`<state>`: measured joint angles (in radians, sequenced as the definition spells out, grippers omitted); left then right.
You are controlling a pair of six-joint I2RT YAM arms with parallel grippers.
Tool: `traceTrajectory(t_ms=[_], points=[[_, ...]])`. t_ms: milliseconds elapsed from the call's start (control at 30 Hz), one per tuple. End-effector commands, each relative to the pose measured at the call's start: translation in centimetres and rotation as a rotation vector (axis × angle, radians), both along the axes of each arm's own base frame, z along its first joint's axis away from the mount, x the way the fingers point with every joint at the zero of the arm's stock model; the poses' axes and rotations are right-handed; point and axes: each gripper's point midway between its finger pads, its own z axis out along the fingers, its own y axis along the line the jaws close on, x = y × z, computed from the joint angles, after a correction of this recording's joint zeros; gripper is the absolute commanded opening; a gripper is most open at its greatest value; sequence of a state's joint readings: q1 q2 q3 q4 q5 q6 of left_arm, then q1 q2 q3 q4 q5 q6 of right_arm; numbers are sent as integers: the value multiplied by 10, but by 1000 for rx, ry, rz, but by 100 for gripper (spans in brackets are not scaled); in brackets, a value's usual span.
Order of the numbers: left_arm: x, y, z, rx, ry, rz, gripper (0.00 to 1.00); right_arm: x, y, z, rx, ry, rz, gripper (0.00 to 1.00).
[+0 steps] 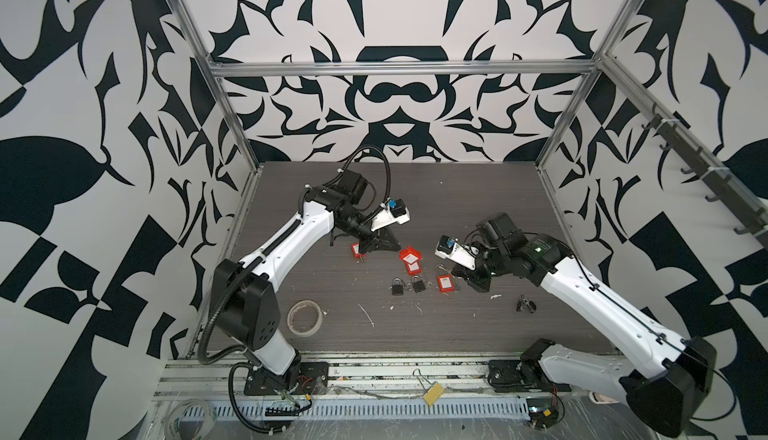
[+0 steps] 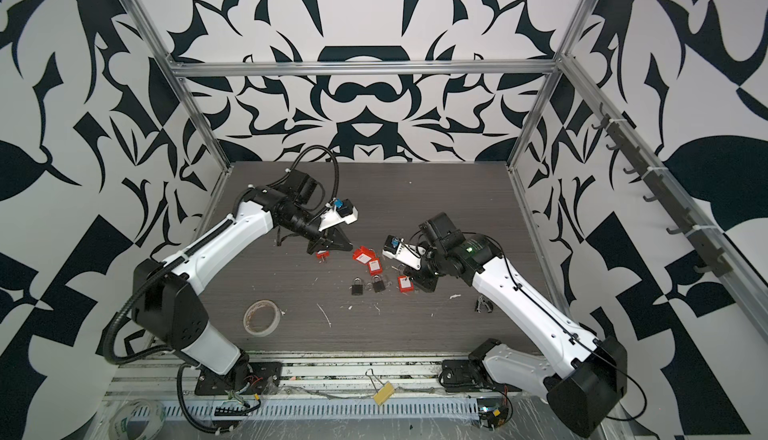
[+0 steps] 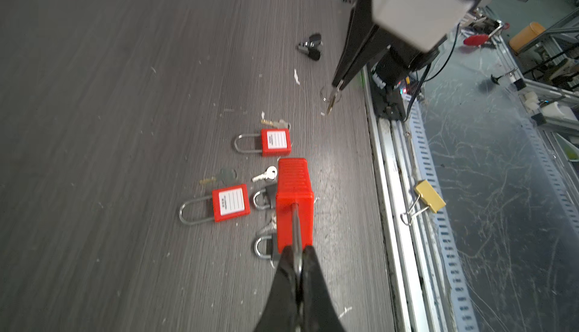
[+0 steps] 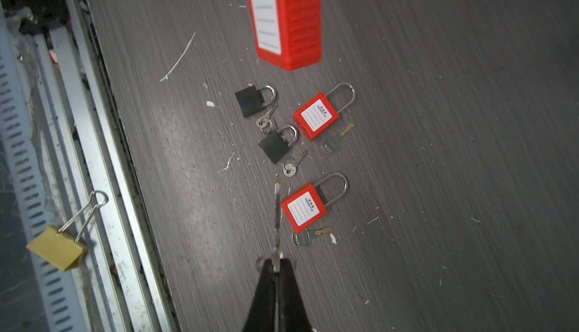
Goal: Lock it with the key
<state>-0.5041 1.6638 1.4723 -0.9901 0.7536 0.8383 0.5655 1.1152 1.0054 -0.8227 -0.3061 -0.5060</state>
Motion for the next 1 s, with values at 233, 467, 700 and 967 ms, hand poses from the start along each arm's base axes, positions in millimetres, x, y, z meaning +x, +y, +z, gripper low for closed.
traceTrajectory(t_ms=[233,467,700,967], points=[[10,24,-61,339,202,-10,0,22,2,-8,91,47,-272,0],[16,32,-88,429,224,-26,0,22,12,-17,167,109,-331,0],[23,29,-109,490,218,-43,0,21,26,-27,183,173,-359,0],[28,23,-124,516,228,-61,0,21,44,-45,176,270,-399,0]])
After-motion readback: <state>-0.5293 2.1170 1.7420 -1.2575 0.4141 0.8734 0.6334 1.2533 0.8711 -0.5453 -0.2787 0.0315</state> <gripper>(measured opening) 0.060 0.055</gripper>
